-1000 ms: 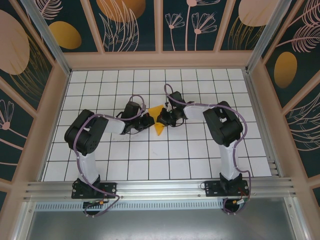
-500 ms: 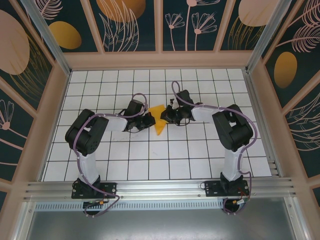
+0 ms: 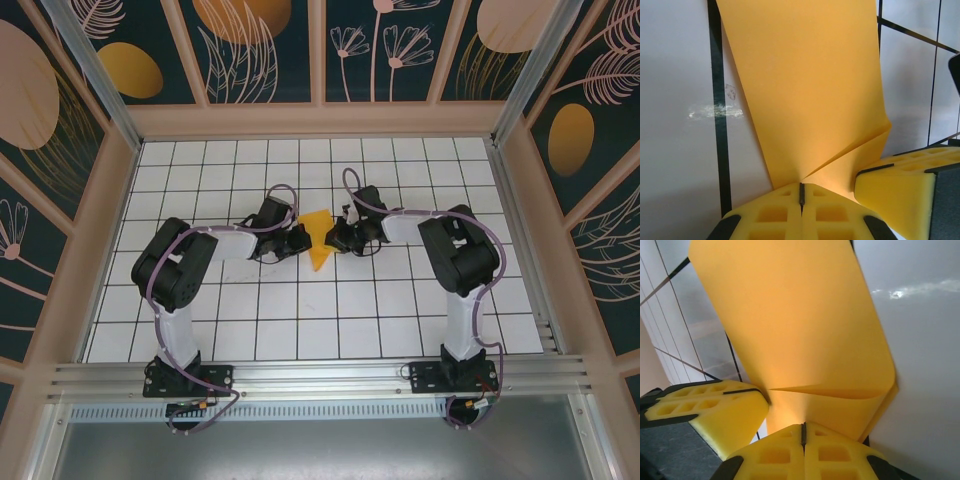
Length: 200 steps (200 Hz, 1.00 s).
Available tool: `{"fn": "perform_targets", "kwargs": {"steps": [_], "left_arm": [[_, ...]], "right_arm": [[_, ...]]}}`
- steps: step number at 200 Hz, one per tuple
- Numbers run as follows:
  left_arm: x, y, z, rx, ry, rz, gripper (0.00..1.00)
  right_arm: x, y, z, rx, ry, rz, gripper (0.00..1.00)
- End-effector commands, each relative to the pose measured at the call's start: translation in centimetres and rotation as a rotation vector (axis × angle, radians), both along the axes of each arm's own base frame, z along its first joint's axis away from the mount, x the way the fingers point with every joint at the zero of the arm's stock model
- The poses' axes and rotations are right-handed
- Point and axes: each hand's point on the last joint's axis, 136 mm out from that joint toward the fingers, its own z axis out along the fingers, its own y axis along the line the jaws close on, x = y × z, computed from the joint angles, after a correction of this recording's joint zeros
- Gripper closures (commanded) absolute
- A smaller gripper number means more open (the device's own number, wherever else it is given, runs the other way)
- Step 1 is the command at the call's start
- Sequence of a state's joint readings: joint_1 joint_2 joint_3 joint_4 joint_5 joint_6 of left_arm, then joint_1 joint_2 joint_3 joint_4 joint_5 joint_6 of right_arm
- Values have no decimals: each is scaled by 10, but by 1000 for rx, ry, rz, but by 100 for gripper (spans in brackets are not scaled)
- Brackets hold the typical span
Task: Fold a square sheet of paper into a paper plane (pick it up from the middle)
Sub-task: Third fold the triangle at the center of the table.
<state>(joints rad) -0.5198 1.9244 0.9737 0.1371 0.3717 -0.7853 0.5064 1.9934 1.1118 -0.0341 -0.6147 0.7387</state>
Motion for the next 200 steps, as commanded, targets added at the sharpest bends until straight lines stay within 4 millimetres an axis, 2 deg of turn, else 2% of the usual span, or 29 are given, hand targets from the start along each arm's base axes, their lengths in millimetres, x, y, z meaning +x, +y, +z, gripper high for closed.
{"fn": "perform_targets", "kwargs": {"steps": [1,32,62,78,103,116,127,162,200], "left_arm": [[-20,39,-52,219,115,50,98],[-25,51,-60,278,141,70,99],[-30,56,-65,306,154,72,99],[-32,57,-66,307,158,71,99],[-30,56,-65,304,153,73,99],[-29,55,-64,300,151,73,99],[-28,54,-64,297,150,71,99],[-27,53,-63,294,149,72,99],[-29,55,-64,302,154,72,99]], "right_arm": [[5,-10,-11,-49,5,-21,95],[7,-33,-22,-61,27,-93,95],[16,-48,-21,-56,24,-153,95],[24,-48,-10,-39,-2,-167,95],[35,-42,23,7,-96,-163,95],[35,-35,35,19,-136,-140,95],[31,-26,38,23,-148,-105,95],[15,-1,20,13,-107,-18,95],[18,-3,0,-28,-68,-21,96]]}}
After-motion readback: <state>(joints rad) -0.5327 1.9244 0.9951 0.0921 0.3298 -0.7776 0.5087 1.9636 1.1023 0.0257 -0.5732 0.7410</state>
